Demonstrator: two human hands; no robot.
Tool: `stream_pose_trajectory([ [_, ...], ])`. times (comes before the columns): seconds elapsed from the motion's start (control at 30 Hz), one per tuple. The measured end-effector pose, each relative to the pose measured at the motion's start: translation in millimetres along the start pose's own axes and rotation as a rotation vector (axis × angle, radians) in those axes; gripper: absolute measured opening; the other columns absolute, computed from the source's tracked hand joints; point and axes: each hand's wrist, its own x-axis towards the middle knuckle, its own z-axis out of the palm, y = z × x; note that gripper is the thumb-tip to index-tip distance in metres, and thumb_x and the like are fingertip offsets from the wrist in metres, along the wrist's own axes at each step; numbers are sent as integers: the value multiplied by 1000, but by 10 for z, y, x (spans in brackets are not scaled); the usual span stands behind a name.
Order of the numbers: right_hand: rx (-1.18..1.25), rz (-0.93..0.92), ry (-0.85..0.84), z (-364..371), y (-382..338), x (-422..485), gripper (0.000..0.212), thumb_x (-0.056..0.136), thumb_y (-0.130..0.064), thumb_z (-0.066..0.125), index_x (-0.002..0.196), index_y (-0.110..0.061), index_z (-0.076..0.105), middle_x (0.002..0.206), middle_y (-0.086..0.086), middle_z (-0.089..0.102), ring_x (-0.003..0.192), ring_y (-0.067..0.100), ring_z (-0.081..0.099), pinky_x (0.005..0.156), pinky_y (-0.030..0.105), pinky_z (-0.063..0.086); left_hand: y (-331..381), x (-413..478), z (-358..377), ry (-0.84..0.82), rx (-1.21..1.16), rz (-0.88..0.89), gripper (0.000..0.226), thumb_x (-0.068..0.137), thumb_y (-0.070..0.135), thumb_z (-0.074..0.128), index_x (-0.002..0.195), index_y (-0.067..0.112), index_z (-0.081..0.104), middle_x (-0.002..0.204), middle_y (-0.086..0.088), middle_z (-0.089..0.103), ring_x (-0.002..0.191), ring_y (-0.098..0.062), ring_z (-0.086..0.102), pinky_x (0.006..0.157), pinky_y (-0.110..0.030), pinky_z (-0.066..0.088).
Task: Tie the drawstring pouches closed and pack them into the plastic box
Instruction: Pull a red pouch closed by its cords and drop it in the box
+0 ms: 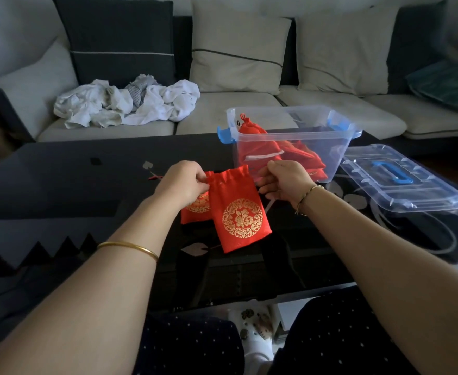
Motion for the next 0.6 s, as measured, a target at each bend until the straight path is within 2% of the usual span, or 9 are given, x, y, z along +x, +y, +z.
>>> stream_pose_trajectory([
  [0.07, 15, 8, 33, 5, 12, 14, 33, 101, -22, 35, 82, -7, 57, 69, 8, 59, 54, 16, 55, 53, 24, 48, -28, 21, -16, 28, 1, -21, 9, 89, 21, 63, 86, 15, 69, 96, -4, 67, 89, -20, 61, 80, -38, 50],
  [0.17, 11, 11, 71, 0, 32, 34, 32, 101, -21, 36, 84, -6, 58, 69, 8, 59, 54, 15, 55, 51, 23, 48, -84, 45, -53, 49, 0, -43, 17, 89, 25, 63, 73, 19, 66, 90, -1, 68, 87, -19, 62, 80, -38, 50],
  [0.27, -21, -8, 95, -22, 52, 46, 32, 101, -21, 35, 84, -7, 57, 68, 7, 59, 53, 15, 54, 48, 21, 47, -146, 35, -95, 43, -80, -62, 17, 89, 21, 62, 81, 9, 71, 88, -1, 69, 86, -17, 64, 81, -34, 49],
  [0.4, -73, 20, 94, -64, 69, 24, 34, 101, -22, 35, 78, -8, 56, 67, 6, 58, 55, 15, 54, 52, 23, 47, -193, 32, -120, 51, -230, -117, 18, 88, 18, 63, 85, 2, 72, 93, -5, 68, 96, -20, 62, 94, -40, 47],
  [0.43, -80, 40, 69, -75, 71, 14, 35, 101, -24, 36, 78, -8, 57, 68, 6, 59, 56, 15, 55, 55, 24, 48, -195, 33, -124, 58, -247, -133, 19, 89, 19, 63, 85, 3, 72, 92, -6, 68, 94, -20, 62, 92, -39, 48],
  [0.5, -47, 82, 5, -97, 77, -9, 36, 100, -27, 37, 77, -10, 58, 70, 5, 60, 61, 15, 56, 61, 27, 48, -196, 33, -131, 74, -273, -159, 21, 91, 22, 60, 84, 5, 70, 84, -3, 65, 78, -16, 59, 80, -34, 47],
  [0.6, 141, 151, -69, -149, 86, -3, 37, 99, -28, 40, 73, -10, 59, 69, 4, 58, 65, 15, 54, 64, 28, 47, -199, 23, -114, 90, -327, -210, 28, 95, 27, 53, 78, 9, 66, 72, 1, 56, 62, -10, 47, 70, -31, 40],
])
